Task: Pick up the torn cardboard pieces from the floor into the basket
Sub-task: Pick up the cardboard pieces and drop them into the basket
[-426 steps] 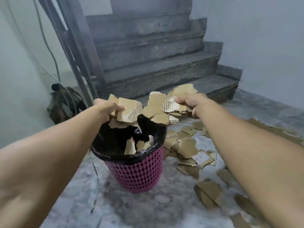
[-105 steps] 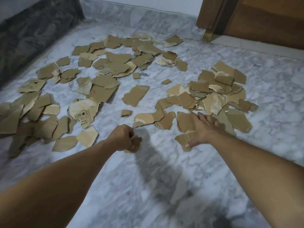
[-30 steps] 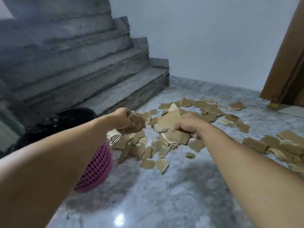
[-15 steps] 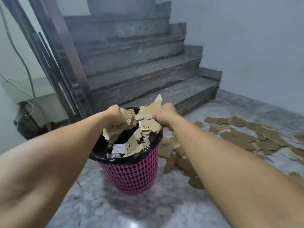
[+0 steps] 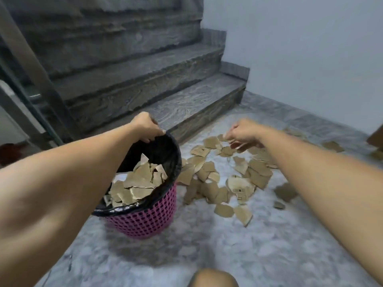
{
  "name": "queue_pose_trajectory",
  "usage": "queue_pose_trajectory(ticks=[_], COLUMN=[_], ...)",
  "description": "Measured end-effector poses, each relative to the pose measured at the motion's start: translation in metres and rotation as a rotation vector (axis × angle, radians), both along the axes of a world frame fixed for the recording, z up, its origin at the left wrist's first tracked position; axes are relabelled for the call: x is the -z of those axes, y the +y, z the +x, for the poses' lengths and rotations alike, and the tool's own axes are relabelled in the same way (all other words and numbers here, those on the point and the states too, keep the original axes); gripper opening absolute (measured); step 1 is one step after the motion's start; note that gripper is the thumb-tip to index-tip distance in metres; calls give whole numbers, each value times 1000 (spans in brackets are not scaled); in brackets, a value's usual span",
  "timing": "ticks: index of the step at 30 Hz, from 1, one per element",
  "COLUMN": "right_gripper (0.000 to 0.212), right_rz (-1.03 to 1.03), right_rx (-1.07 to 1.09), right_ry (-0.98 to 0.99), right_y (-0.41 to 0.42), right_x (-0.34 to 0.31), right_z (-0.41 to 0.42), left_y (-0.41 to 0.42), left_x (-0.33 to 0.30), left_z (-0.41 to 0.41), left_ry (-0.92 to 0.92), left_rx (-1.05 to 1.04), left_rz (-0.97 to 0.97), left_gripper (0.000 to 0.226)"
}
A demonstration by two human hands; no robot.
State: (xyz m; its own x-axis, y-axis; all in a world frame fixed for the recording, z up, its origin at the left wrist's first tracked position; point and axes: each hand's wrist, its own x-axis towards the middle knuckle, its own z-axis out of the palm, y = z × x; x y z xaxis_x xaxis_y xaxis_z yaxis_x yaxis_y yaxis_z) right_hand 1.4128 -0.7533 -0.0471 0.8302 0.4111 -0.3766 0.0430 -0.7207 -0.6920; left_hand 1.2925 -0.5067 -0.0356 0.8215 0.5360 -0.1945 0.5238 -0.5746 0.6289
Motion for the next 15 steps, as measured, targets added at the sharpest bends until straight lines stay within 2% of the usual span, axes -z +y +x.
queue_pose_trajectory(ticks=[3, 7, 10, 11, 13, 15], right_gripper=[20, 25, 29, 29, 28, 30], right_rz=[-130, -239, -256, -271, -276, -250], right_rx=[46, 113, 150, 192, 231, 268], right_ry=[4, 110, 194, 240, 284, 323], right_y=[-53, -109, -127, -146, -153, -161], right_x=[19, 67, 101, 138, 161, 183], right_z=[22, 50, 57, 87, 99, 105], left_y=[-45, -94, -102, -122, -124, -126], left_x=[19, 65, 100, 144, 166, 188], left_z=[37, 80, 84, 123, 126, 121], left_ry=[-37, 64, 182, 231, 329, 379], left_rx=[113, 224, 202, 193, 136, 85], left_rz=[-61, -108, -105, -129, -76, -66], left_gripper=[25, 28, 39, 46, 60, 60])
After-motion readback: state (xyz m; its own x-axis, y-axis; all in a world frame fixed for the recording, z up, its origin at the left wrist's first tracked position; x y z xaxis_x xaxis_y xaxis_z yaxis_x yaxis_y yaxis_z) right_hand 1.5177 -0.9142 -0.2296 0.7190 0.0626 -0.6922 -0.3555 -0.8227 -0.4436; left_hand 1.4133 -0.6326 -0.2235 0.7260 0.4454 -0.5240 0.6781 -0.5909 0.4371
